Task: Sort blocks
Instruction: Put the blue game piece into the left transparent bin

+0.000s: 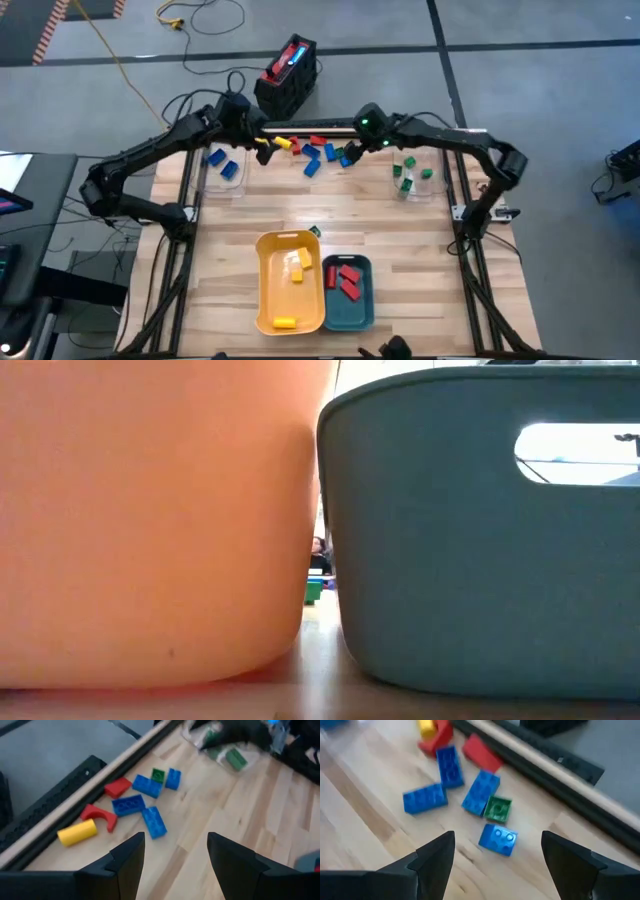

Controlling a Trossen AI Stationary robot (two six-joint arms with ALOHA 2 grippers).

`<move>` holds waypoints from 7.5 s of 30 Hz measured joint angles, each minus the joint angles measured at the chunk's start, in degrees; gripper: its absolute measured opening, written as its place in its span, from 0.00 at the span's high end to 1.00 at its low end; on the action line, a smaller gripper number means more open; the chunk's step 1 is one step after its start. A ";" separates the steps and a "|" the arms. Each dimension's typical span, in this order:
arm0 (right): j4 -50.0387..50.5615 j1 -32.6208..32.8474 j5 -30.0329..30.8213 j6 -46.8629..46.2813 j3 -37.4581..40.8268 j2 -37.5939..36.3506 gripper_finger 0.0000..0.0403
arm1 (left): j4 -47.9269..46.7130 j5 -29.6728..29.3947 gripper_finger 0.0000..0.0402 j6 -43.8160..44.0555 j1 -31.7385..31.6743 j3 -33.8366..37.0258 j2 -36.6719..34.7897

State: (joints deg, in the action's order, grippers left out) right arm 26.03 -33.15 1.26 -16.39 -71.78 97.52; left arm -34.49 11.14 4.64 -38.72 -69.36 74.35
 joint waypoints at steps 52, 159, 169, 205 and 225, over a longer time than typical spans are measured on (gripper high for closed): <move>9.63 -3.93 -10.78 43.46 -10.39 16.17 0.25 | -18.90 5.02 0.48 -12.71 -2.41 -19.33 6.91; 11.06 2.26 -0.87 12.40 -12.48 23.08 0.39 | -20.85 3.17 0.48 -5.46 6.43 -9.97 -0.31; 20.80 5.85 -5.88 14.65 -12.27 15.27 0.41 | -23.64 3.31 0.48 -7.63 7.53 -9.97 -0.66; -4.32 16.88 -13.94 -5.05 -12.59 -16.86 0.42 | 23.17 -20.48 0.31 -56.37 26.23 -7.13 1.58; -11.25 18.03 -16.64 -10.82 -13.30 -16.03 0.42 | 35.29 -22.57 0.29 -66.43 29.69 -7.04 3.80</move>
State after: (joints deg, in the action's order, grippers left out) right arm 14.78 -15.12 -15.37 -27.22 -85.08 81.49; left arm 0.80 -11.43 -61.79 -9.04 -76.40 78.15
